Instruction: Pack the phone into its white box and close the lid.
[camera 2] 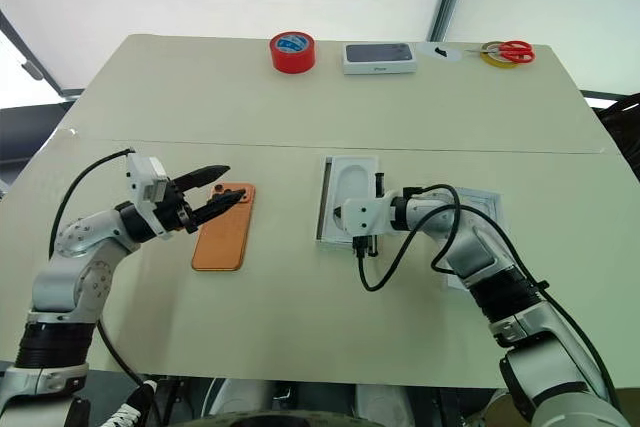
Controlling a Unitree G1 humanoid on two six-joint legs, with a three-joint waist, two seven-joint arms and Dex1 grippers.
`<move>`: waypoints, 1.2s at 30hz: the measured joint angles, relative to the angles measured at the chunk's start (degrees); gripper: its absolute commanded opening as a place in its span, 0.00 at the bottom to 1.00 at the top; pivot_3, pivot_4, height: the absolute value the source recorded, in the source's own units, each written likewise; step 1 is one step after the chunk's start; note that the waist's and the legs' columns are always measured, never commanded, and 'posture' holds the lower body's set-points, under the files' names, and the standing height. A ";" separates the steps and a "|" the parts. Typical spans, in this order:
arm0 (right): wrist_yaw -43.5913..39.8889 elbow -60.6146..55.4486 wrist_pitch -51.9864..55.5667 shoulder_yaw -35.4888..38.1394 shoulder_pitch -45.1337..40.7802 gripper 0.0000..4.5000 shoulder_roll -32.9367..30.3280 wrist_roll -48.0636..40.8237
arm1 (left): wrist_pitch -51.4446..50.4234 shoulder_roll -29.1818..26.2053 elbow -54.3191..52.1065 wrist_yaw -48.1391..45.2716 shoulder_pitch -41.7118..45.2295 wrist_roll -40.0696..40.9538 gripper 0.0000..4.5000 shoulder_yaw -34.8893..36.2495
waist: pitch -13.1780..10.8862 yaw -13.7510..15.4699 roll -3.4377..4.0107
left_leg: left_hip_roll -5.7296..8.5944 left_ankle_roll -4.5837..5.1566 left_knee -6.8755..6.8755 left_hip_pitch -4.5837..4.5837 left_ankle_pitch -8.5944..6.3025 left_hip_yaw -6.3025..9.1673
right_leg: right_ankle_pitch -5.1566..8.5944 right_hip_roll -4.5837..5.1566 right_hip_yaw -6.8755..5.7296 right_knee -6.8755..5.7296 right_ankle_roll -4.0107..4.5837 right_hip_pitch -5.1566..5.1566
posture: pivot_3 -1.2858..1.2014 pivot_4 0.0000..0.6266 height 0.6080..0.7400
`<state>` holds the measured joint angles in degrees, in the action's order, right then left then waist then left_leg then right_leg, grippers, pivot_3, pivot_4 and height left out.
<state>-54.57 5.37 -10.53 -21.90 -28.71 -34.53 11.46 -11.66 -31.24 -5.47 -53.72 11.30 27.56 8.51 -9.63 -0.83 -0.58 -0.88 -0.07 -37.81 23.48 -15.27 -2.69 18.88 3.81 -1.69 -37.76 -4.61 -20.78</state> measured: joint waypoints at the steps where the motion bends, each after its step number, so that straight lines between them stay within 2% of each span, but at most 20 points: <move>1: -0.30 -0.57 0.02 -0.09 0.00 0.01 0.57 -0.35 | 0.07 -0.03 -0.01 0.09 -0.16 -0.02 0.67 0.01 | 0.00 0.02 0.00 | 0.00 0.00 0.00 0.00 0.00 0.00 | 0.00 0.00 0.00 0.00 0.00 0.00 | 0.52 0.24 1.00; 6: -0.49 -1.35 1.52 -0.06 -0.03 0.01 2.84 -1.54 | 0.15 -0.03 -0.23 0.64 -0.40 0.01 0.67 0.17 | 0.00 0.13 0.00 | 0.00 0.01 -0.01 0.00 -0.01 0.01 | 0.00 0.00 -0.01 -0.01 0.00 0.01 | 0.52 0.24 1.00; 14: 0.58 1.66 -0.31 0.38 -1.62 0.01 1.45 -0.33 | 0.03 -0.03 -0.34 1.42 -0.40 0.48 0.67 0.23 | 0.00 0.04 0.00 | 0.00 0.01 -0.01 0.00 -0.01 0.01 | 0.00 0.00 -0.01 -0.02 0.00 0.00 | 0.52 0.24 1.00; 19: 7.30 8.12 -3.12 0.68 -6.74 0.01 2.92 2.89 | -0.06 -0.04 -0.32 1.42 -0.11 0.55 0.67 0.21 | 0.00 -0.16 0.01 | 0.00 -0.07 0.01 0.00 0.04 -0.01 | 0.00 0.00 -0.01 -0.09 0.01 -0.08 | 0.52 0.24 1.00; 22: 13.60 14.29 -5.60 0.07 -9.98 0.01 3.75 7.99 | -0.17 0.01 -0.33 1.45 0.03 0.57 0.67 0.16 | 0.00 -0.12 0.01 | 0.01 -0.17 0.00 0.00 0.10 -0.04 | 0.00 -0.01 -0.01 -0.11 0.01 -0.08 | 0.52 0.24 1.00; 25: 16.44 17.80 -7.58 -0.41 -10.73 0.01 3.74 11.08 | -0.17 0.02 -0.32 1.48 0.02 0.57 0.67 0.17 | -0.01 0.09 0.01 | 0.02 -0.18 0.00 0.00 0.10 -0.06 | 0.00 -0.01 0.00 -0.11 0.00 -0.08 | 0.52 0.24 1.00; 28: 14.11 18.16 -9.87 -1.36 -10.36 0.01 2.90 11.10 | -0.27 0.02 -0.34 1.60 0.04 0.59 0.67 0.17 | 0.00 -0.02 0.00 | 0.02 -0.11 0.00 0.00 0.07 -0.05 | 0.00 -0.01 0.00 -0.12 0.00 -0.08 | 0.52 0.24 1.00; 33: 4.38 12.51 -11.89 -1.58 -5.45 0.01 1.30 4.50 | -0.34 -0.06 -0.41 1.73 -0.31 0.66 0.67 0.30 | 0.01 0.02 -0.01 | 0.01 0.04 -0.02 -0.02 -0.02 -0.02 | 0.00 -0.02 -0.02 -0.10 0.00 0.01 | 0.52 0.24 1.00; 36: 1.36 10.24 -11.76 -1.55 -3.35 0.01 1.39 1.22 | -0.38 -0.06 -0.57 1.90 -0.70 0.69 0.67 0.31 | 0.01 -0.04 -0.01 | 0.00 0.04 -0.02 -0.02 -0.02 -0.02 | 0.00 -0.02 -0.01 -0.11 0.00 0.00 | 0.52 0.24 1.00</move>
<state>-53.21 15.62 -22.29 -23.45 -32.07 -33.14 12.68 -12.04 -31.30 -6.04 -51.82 10.59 28.25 8.82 -9.62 -0.86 -0.59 -0.88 -0.03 -37.83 23.46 -15.29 -2.71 18.88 3.79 -1.71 -37.87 -4.61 -20.78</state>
